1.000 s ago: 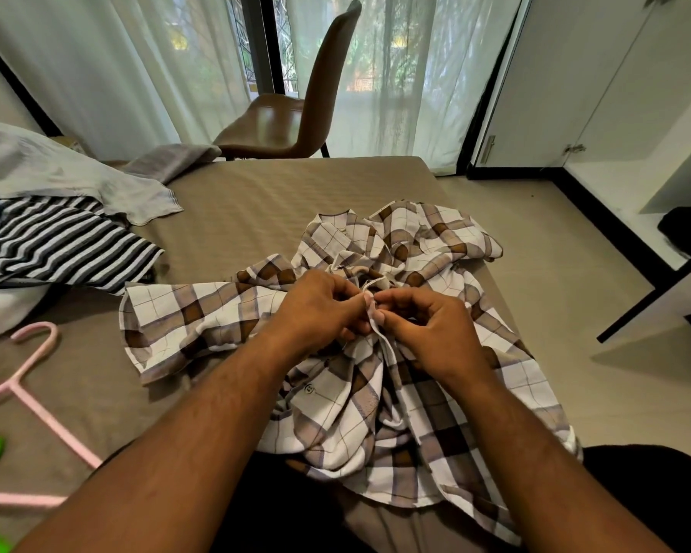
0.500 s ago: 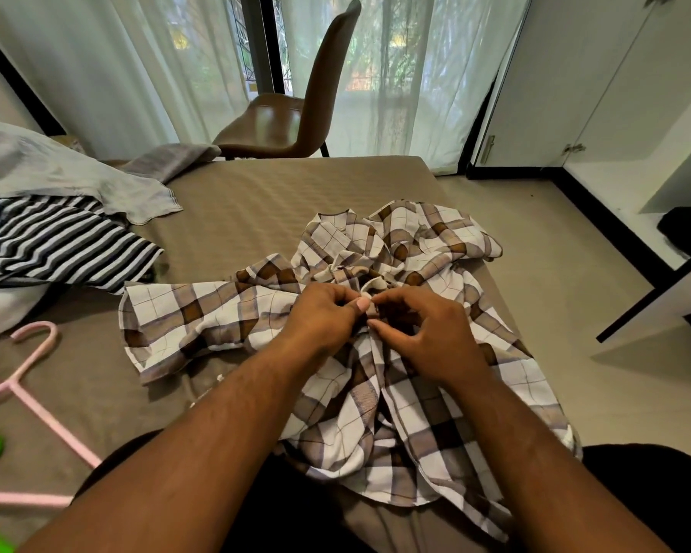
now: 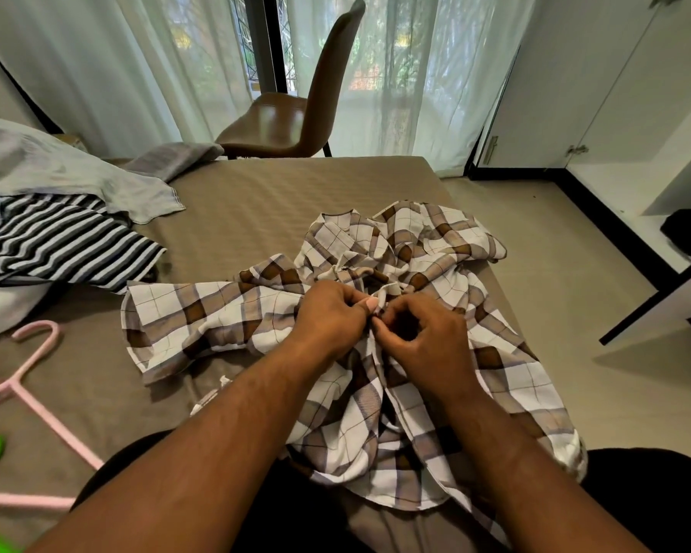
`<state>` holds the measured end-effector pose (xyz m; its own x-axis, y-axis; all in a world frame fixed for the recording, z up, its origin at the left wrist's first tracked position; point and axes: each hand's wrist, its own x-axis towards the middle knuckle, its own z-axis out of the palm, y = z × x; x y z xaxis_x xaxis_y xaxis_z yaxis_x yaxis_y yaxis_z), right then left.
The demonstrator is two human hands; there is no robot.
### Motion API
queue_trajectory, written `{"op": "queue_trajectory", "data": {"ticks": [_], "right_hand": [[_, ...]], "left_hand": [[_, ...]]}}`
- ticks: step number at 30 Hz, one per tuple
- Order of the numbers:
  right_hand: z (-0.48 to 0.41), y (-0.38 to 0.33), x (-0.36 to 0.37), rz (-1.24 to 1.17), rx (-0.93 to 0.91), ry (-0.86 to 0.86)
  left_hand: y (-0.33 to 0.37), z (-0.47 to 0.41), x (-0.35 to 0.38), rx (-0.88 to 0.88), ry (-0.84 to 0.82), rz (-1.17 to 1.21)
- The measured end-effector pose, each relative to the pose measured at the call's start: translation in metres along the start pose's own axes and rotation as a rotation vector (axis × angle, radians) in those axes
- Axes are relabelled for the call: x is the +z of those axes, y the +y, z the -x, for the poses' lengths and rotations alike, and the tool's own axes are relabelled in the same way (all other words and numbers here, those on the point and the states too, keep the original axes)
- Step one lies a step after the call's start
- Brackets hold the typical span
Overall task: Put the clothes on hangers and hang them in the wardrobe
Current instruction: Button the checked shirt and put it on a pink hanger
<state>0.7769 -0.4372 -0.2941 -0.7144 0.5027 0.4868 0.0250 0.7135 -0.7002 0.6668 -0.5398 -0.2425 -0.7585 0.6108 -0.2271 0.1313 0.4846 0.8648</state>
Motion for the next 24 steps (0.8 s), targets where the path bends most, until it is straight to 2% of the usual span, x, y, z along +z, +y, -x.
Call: {"op": "queue_trajectory", "data": {"ticks": [3,9,16,24], "right_hand": [[-0.003,-0.005,-0.003,-0.164,0.106,-0.090],[-0.005,-0.003,0.000,-0.496,0.357,-0.096],[-0.008,0.004,0.000,-0.688,0.572,-0.019],[-0.010,-0.004,-0.004,-0.790,0.660,-0.012]], "left_hand": [[-0.003,-0.003,-0.002,-0.015,-0.021,-0.041],[0.000,-0.002,-0.001,-0.053,-0.082,-0.033],[-0.001,0.000,-0.003,0.026,-0.103,0.122],[-0.004,-0.001,-0.003,0.107,-0.062,-0.024]]}}
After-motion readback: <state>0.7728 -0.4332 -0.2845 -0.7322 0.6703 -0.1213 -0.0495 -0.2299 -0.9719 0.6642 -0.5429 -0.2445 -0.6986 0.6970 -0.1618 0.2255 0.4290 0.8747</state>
